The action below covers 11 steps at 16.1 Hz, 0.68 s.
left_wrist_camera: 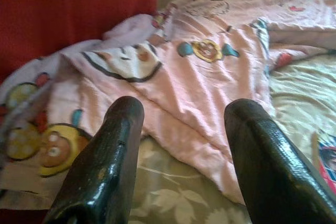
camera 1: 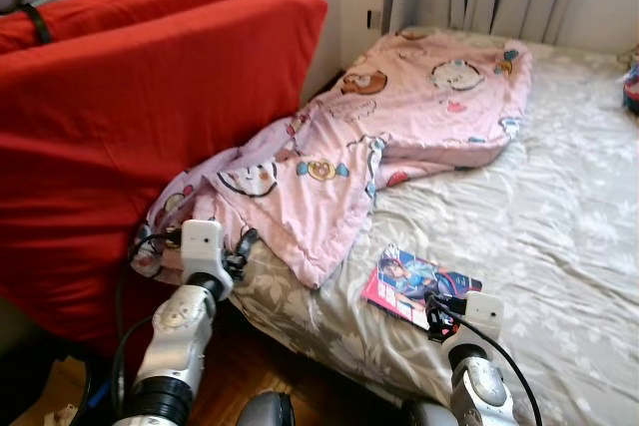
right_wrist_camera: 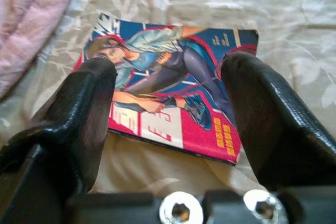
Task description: Clean up the room
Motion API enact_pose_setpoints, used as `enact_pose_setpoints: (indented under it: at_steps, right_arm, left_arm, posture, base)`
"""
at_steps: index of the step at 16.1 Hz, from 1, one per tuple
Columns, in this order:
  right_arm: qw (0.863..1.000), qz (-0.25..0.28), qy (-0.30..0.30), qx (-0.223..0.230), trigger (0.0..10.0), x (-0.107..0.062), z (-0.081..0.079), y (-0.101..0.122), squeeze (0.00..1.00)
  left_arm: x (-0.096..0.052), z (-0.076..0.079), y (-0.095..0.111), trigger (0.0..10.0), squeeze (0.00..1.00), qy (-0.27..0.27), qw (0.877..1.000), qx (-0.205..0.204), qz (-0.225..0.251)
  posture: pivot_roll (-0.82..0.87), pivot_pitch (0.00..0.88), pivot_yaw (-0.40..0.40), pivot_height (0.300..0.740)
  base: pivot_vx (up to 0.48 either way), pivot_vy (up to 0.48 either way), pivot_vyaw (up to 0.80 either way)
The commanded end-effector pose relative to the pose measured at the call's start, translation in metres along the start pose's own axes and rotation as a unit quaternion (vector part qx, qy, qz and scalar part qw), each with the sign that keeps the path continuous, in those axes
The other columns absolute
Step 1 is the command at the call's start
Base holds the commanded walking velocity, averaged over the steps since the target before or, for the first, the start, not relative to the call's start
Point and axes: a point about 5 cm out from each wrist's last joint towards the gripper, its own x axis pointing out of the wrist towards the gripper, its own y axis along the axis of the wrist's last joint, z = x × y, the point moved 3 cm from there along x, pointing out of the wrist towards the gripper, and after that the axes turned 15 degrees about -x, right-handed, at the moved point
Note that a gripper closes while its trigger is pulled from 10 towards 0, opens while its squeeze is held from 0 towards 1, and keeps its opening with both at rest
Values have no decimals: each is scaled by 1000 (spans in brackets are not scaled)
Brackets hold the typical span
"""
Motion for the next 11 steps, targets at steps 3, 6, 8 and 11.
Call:
enact_pose_setpoints:
  at_steps: [3, 6, 8, 11]
  right_arm:
    - [999, -28, -19, -6, 10000, -3, 8, -11, 0]
    - [999, -18, -27, 6, 10000, -3, 11, -9, 0]
    - [999, -23, -21, 10, 10000, -3, 8, -10, 0]
    - [999, -24, -20, 18, 10000, 0, 3, -7, 0]
  left_arm:
    - [-6, 4, -8, 10000, 0, -8, 1000, -1, -4]
    - [-11, 3, -14, 10000, 0, -9, 1000, 5, -13]
    - [-17, 4, -16, 10000, 0, -15, 1000, 10, -18]
    - [-23, 1, -19, 10000, 0, -15, 999, 17, -23]
  posture:
    - [50, 132, 81, 627]
    - [60, 142, 89, 617]
    - [76, 148, 94, 617]
    - [92, 157, 98, 617]
  base:
    - [0, 0, 0]
    - [0, 0, 0]
    - [0, 0, 0]
    - [0, 0, 0]
